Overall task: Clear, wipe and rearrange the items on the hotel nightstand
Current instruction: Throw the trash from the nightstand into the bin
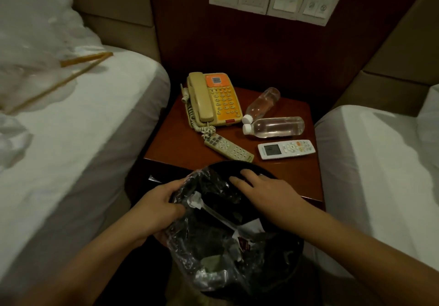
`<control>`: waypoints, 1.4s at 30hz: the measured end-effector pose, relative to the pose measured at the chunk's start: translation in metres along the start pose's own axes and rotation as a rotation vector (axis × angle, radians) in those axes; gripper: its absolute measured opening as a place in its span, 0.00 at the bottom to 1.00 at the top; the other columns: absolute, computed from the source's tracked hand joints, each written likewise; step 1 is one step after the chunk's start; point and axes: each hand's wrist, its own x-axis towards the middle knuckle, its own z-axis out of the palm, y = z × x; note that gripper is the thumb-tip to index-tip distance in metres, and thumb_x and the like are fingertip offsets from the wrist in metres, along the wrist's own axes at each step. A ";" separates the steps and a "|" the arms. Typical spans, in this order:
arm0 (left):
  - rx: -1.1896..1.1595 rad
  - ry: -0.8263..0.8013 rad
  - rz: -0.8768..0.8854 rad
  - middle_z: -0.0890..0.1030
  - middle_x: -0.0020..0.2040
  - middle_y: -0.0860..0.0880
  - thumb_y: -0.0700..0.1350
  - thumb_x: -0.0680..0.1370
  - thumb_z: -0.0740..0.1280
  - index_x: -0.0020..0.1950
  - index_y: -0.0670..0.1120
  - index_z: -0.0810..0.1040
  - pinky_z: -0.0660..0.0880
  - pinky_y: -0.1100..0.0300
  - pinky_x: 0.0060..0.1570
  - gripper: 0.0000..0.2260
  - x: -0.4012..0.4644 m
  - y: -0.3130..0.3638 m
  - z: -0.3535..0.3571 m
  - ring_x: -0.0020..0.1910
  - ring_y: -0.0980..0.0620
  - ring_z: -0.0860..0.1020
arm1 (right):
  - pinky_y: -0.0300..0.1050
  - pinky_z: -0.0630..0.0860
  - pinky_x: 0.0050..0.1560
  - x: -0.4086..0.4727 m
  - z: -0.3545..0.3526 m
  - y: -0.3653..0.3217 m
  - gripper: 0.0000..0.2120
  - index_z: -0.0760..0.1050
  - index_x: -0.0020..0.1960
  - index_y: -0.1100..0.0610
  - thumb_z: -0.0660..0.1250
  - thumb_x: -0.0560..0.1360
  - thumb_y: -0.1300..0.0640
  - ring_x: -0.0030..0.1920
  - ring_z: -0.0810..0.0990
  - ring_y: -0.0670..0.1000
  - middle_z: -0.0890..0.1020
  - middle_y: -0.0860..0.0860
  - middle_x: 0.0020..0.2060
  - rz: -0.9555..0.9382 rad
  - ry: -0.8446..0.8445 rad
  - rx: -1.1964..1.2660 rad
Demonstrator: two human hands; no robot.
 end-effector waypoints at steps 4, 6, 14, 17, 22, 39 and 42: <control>0.010 0.160 0.020 0.85 0.47 0.55 0.32 0.72 0.66 0.54 0.69 0.75 0.81 0.52 0.50 0.29 -0.028 -0.037 -0.007 0.45 0.56 0.84 | 0.48 0.70 0.35 0.019 0.003 -0.023 0.30 0.60 0.71 0.58 0.66 0.71 0.65 0.52 0.75 0.57 0.71 0.56 0.58 -0.141 0.110 -0.058; -0.004 0.249 0.003 0.85 0.45 0.59 0.32 0.71 0.66 0.53 0.71 0.75 0.81 0.53 0.49 0.30 -0.041 -0.062 -0.008 0.44 0.59 0.83 | 0.48 0.72 0.30 0.024 0.012 -0.035 0.20 0.72 0.60 0.60 0.68 0.69 0.65 0.46 0.77 0.56 0.76 0.56 0.49 -0.267 0.255 0.004; -0.111 0.358 -0.110 0.83 0.53 0.48 0.36 0.70 0.66 0.60 0.67 0.74 0.82 0.45 0.37 0.29 -0.053 -0.135 0.002 0.44 0.47 0.84 | 0.48 0.77 0.38 0.042 0.089 -0.062 0.10 0.76 0.59 0.55 0.62 0.79 0.55 0.48 0.78 0.53 0.79 0.51 0.48 0.207 0.488 0.631; -0.033 0.285 -0.163 0.82 0.54 0.50 0.37 0.74 0.66 0.65 0.67 0.70 0.82 0.49 0.36 0.29 -0.038 -0.151 0.014 0.45 0.46 0.84 | 0.50 0.77 0.43 0.033 0.124 -0.069 0.12 0.76 0.57 0.55 0.57 0.81 0.51 0.47 0.78 0.51 0.77 0.51 0.51 0.427 0.353 0.844; 0.104 0.141 -0.157 0.81 0.57 0.50 0.42 0.75 0.68 0.70 0.67 0.66 0.78 0.58 0.33 0.29 0.004 -0.175 0.054 0.46 0.49 0.81 | 0.48 0.72 0.31 -0.012 0.194 -0.063 0.14 0.75 0.45 0.56 0.57 0.80 0.48 0.33 0.76 0.50 0.76 0.50 0.36 0.676 0.304 0.856; 0.091 -0.109 -0.050 0.77 0.57 0.51 0.35 0.76 0.68 0.71 0.54 0.68 0.79 0.56 0.49 0.27 0.158 -0.255 0.200 0.56 0.50 0.77 | 0.48 0.70 0.34 -0.056 0.382 -0.010 0.17 0.74 0.41 0.58 0.58 0.80 0.46 0.31 0.76 0.57 0.77 0.57 0.30 1.267 0.343 0.989; 0.068 -0.116 -0.062 0.78 0.57 0.51 0.37 0.77 0.67 0.70 0.56 0.69 0.81 0.50 0.50 0.25 0.169 -0.268 0.203 0.57 0.48 0.79 | 0.48 0.71 0.33 -0.055 0.397 -0.008 0.17 0.73 0.40 0.59 0.59 0.79 0.48 0.31 0.76 0.57 0.77 0.57 0.29 1.254 0.395 1.038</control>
